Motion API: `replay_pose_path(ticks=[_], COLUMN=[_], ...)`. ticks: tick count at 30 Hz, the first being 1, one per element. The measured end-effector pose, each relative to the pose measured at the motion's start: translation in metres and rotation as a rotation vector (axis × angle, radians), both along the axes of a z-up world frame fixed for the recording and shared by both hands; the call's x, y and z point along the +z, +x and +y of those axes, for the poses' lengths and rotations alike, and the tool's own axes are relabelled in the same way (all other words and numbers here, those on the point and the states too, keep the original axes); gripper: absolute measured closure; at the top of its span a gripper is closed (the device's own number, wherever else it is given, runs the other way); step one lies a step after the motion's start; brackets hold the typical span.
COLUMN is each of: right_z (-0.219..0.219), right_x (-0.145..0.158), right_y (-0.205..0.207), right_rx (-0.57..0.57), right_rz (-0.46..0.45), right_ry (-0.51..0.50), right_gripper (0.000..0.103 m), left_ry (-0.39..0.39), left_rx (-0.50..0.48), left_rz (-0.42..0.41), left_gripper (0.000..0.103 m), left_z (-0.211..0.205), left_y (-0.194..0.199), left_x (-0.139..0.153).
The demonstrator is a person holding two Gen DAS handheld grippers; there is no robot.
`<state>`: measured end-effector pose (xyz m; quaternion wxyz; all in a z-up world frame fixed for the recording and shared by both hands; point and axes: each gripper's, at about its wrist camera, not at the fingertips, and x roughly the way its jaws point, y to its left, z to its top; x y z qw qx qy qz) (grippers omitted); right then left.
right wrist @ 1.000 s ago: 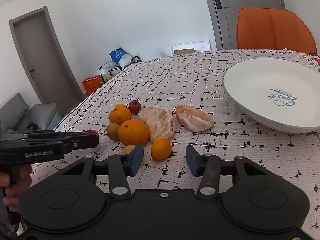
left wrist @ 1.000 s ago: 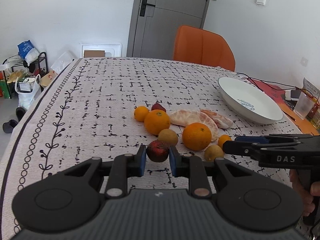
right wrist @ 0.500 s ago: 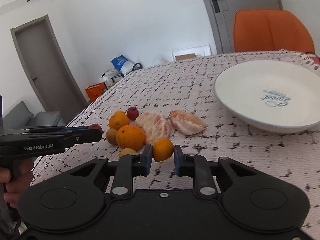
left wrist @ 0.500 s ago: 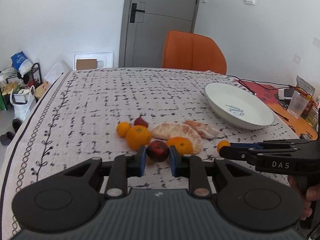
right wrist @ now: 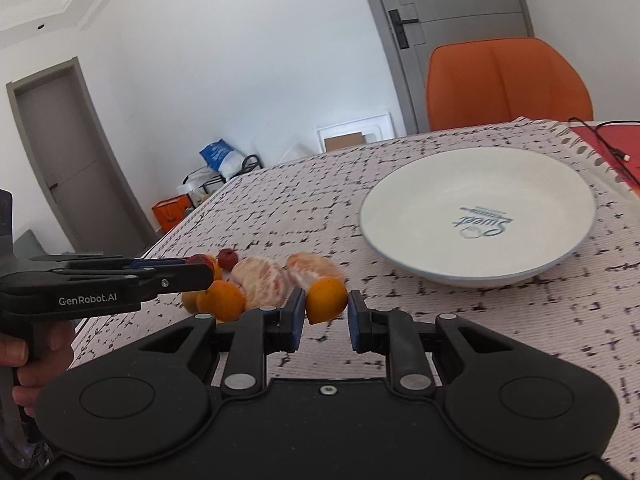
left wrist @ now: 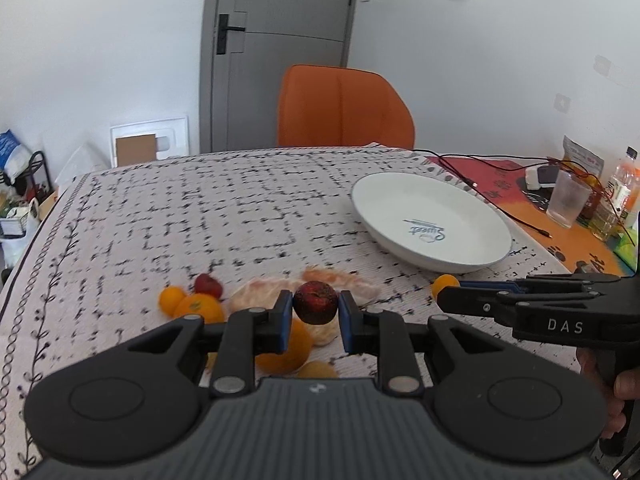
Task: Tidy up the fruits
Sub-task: 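Carry the red plum with the left gripper while the right gripper carries a small mandarin to the plate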
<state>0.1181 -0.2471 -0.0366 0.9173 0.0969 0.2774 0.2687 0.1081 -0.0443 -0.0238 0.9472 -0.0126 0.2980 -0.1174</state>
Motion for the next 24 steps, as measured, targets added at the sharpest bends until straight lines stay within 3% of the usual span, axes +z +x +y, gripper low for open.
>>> replay_pose_path(ticks=[24], right_z=[-0.05], right_x=[0.0], right_y=[0.022], right_rx=[-0.129], right_rz=[-0.031], right_ry=[0.025], right_gripper=[0.082], left_ry=[0.047], left_rx=[-0.145], left_rz=[-0.008], left_gripper=[0.08], left_z=[-0.064], left_y=[0.053], left_x=[0.005])
